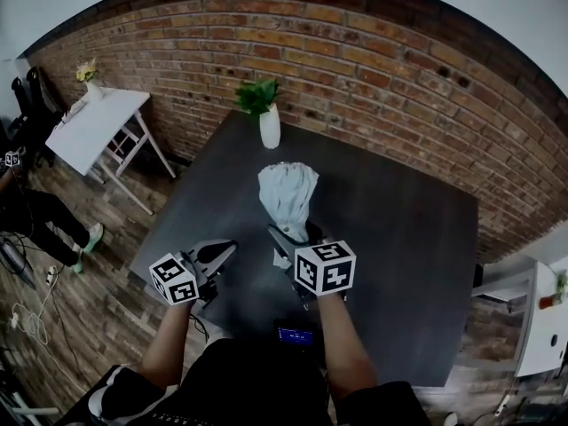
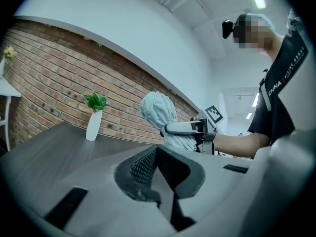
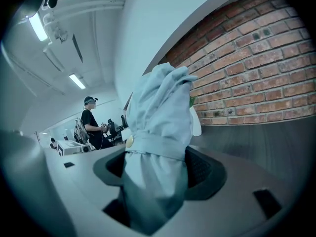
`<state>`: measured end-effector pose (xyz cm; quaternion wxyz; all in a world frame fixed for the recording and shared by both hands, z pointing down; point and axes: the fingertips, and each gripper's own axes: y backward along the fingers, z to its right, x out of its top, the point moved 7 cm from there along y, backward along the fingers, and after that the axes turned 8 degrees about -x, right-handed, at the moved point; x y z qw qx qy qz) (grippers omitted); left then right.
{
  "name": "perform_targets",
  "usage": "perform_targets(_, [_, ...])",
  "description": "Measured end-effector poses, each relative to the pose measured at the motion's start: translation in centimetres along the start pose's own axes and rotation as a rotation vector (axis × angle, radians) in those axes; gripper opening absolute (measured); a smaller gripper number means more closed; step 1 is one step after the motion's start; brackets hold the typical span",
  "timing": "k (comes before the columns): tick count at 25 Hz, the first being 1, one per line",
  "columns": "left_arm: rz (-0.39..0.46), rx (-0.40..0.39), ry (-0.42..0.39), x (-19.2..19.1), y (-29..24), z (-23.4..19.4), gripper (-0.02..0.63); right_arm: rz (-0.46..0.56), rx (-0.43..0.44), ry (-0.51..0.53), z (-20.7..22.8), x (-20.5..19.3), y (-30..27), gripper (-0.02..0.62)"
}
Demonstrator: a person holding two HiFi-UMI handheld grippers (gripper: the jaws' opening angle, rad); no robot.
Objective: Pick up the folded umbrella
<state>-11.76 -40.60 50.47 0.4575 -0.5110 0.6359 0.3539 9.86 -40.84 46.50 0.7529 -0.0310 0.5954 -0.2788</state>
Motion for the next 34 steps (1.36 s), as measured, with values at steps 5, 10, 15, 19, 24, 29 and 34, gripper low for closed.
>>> perform_targets(5, [-0.003,-0.001,0.008,0.0,0.1,0.2,0.002,0.008,0.005,-0.015,0.1,0.0,0.4,0.306])
perform_targets(10, [-0.014,-0.013,0.015,-0.4,-0.3,0.5,0.002,-0.006,-0.006,-0.012,0.5,-0.7,0.5,0.305])
perform_targets(15, [-0.026,-0.014,0.024,-1.1,-0.6,0.8,0.003,-0.01,-0.013,-0.029,1.0,-1.3,0.8,0.305])
perform_targets(19, [-0.032,-0.013,0.026,-1.3,-0.6,0.9,0.002,-0.012,-0.014,-0.031,1.2,-1.5,1.0,0.305])
perform_targets(24, [-0.04,-0.014,0.02,-1.6,-0.6,0.7,0.002,-0.011,-0.01,-0.033,1.1,-1.4,1.0,0.305])
perform_targets(29, [-0.047,-0.012,0.022,-1.6,-0.7,0.8,0.003,-0.012,-0.011,-0.038,1.3,-1.5,1.0,0.306])
perform_targets(34, [-0.057,-0.018,0.011,-2.0,-0.7,0.6,0.003,-0.006,-0.014,-0.04,1.5,-1.5,0.8,0.306])
